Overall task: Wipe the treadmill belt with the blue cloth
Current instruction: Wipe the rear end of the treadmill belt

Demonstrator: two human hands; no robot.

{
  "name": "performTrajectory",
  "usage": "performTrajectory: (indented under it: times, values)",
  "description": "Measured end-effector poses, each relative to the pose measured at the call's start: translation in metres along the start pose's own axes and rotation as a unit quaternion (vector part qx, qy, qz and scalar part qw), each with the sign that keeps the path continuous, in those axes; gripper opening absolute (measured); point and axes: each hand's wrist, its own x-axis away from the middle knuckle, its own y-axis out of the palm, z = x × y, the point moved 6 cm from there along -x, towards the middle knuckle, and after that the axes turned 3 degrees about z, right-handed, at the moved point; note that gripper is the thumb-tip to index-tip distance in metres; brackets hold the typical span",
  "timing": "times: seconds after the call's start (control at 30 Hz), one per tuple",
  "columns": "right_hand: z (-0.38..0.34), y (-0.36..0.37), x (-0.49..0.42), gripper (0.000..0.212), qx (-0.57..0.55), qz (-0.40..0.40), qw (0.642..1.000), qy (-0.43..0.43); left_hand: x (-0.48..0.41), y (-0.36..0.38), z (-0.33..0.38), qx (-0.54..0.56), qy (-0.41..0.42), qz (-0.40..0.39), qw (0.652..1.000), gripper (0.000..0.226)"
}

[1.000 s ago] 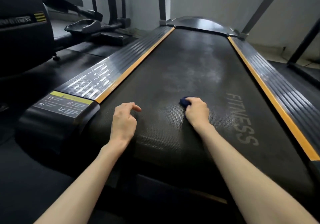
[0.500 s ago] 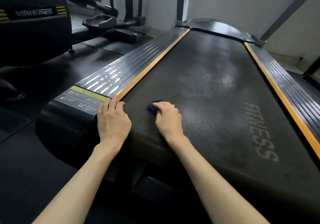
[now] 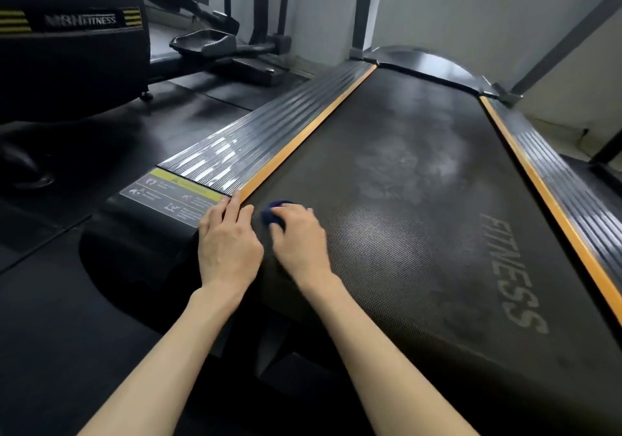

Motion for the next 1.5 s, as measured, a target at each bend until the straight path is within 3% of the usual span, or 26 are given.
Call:
performTrajectory:
  times: [0.07, 0.13, 0.23, 0.3, 0.37, 0.5, 0.6, 0.7, 0.83, 0.9, 0.97, 1.07, 1.17, 1.27, 1.33, 1.43, 1.5]
  values:
    - [-0.003, -0.002, 0.005, 0.034, -0.033, -0.042, 0.997, -0.056, 0.002, 0.002, 0.0, -0.013, 0.012, 0.004, 1.0, 0.04]
    - [0.028, -0.021, 0.012, 0.034, -0.041, -0.041, 0.997, -0.049, 0.001, 0.002, -0.002, 0.003, 0.01, 0.009, 1.0, 0.04]
    - [0.106, -0.078, 0.035, 0.034, 0.009, 0.065, 0.995, 0.077, 0.001, 0.001, -0.004, 0.017, 0.011, 0.0, 1.0, 0.04]
    - [0.149, -0.111, 0.051, 0.034, 0.05, 0.116, 0.969, 0.214, 0.001, 0.002, -0.004, 0.01, 0.027, -0.013, 1.0, 0.04]
    - [0.149, -0.107, 0.049, 0.032, 0.088, 0.127, 0.947, 0.281, 0.001, 0.002, -0.004, 0.0, 0.037, -0.022, 0.999, 0.04]
    - [0.054, -0.026, 0.008, 0.034, 0.051, 0.047, 0.993, 0.096, 0.003, 0.001, 0.006, -0.022, -0.001, -0.019, 1.0, 0.042]
    - [0.033, -0.016, 0.001, 0.038, 0.02, -0.02, 1.0, 0.004, 0.012, 0.006, 0.035, -0.027, -0.01, -0.025, 0.999, 0.04]
    - [0.102, -0.065, 0.029, 0.037, 0.015, 0.036, 0.998, 0.047, 0.023, 0.019, 0.064, 0.022, 0.012, -0.036, 0.999, 0.038]
    - [0.216, -0.158, 0.086, 0.035, 0.075, 0.152, 0.95, 0.264, 0.031, 0.024, 0.075, 0.086, 0.041, -0.026, 0.995, 0.037]
    - [0.223, -0.162, 0.093, 0.037, 0.101, 0.168, 0.923, 0.332, 0.028, 0.023, 0.076, 0.124, 0.048, -0.044, 0.99, 0.044]
    - [0.183, -0.133, 0.078, 0.037, 0.111, 0.167, 0.939, 0.279, 0.025, 0.025, 0.076, 0.153, 0.031, -0.068, 0.985, 0.05]
    - [0.09, -0.059, 0.053, 0.042, 0.054, 0.096, 0.989, 0.1, 0.032, 0.028, 0.074, 0.102, 0.039, -0.026, 0.994, 0.054]
    - [0.061, -0.047, 0.058, 0.05, 0.02, 0.066, 0.997, 0.022, 0.038, 0.032, 0.073, 0.071, 0.05, 0.01, 0.996, 0.057]
    - [0.126, -0.1, 0.094, 0.056, 0.121, 0.129, 0.981, 0.074, 0.036, 0.033, 0.073, 0.074, 0.037, 0.014, 0.996, 0.053]
    - [0.177, -0.145, 0.121, 0.053, 0.17, 0.145, 0.959, 0.176, 0.036, 0.032, 0.073, 0.069, 0.043, 0.013, 0.997, 0.051]
    - [0.2, -0.167, 0.135, 0.046, 0.139, 0.159, 0.924, 0.319, 0.039, 0.031, 0.075, 0.073, 0.047, 0.006, 0.996, 0.055]
    - [0.164, -0.137, 0.114, 0.044, 0.132, 0.147, 0.939, 0.283, 0.039, 0.03, 0.076, 0.078, 0.047, 0.004, 0.996, 0.059]
